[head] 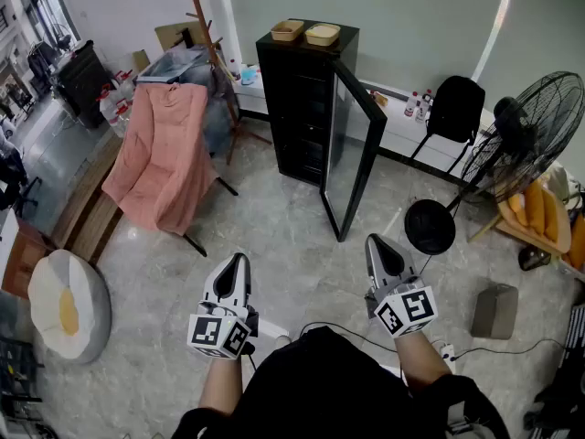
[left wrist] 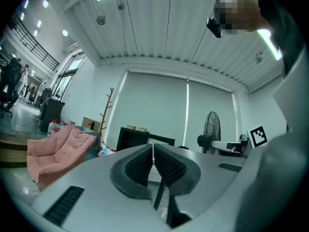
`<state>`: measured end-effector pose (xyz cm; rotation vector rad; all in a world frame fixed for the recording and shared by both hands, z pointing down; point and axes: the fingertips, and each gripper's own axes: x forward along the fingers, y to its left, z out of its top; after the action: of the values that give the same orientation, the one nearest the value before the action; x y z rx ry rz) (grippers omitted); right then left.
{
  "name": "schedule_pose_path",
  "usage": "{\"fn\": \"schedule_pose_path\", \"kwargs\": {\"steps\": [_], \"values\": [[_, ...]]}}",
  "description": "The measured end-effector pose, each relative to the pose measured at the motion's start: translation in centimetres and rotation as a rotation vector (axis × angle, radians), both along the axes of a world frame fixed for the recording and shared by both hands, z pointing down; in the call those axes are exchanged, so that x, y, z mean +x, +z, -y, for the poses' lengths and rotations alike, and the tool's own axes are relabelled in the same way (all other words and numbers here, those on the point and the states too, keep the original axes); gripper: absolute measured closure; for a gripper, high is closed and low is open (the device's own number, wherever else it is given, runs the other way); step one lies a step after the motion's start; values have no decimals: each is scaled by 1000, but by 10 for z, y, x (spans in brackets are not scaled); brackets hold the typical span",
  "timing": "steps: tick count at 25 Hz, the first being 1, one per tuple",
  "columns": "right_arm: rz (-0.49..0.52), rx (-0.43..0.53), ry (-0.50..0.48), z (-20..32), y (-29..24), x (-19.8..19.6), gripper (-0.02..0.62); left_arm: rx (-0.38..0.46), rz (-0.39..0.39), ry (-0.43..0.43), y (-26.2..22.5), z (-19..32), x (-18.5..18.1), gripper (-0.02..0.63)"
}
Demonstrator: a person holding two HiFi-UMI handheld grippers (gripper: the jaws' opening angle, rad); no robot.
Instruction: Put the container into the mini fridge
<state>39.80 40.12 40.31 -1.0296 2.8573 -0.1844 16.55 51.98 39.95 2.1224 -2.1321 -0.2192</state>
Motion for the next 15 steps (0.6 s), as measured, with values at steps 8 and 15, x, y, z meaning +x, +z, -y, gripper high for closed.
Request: {"fn": "schedule_pose_path", "kwargs": {"steps": [8,15], "values": [[3,0,25,0,-3,10,565,9,-1,8,-5,0,5,578],[7,8,27,0,-4,22,565,9,-4,21,-3,4,19,578]]}}
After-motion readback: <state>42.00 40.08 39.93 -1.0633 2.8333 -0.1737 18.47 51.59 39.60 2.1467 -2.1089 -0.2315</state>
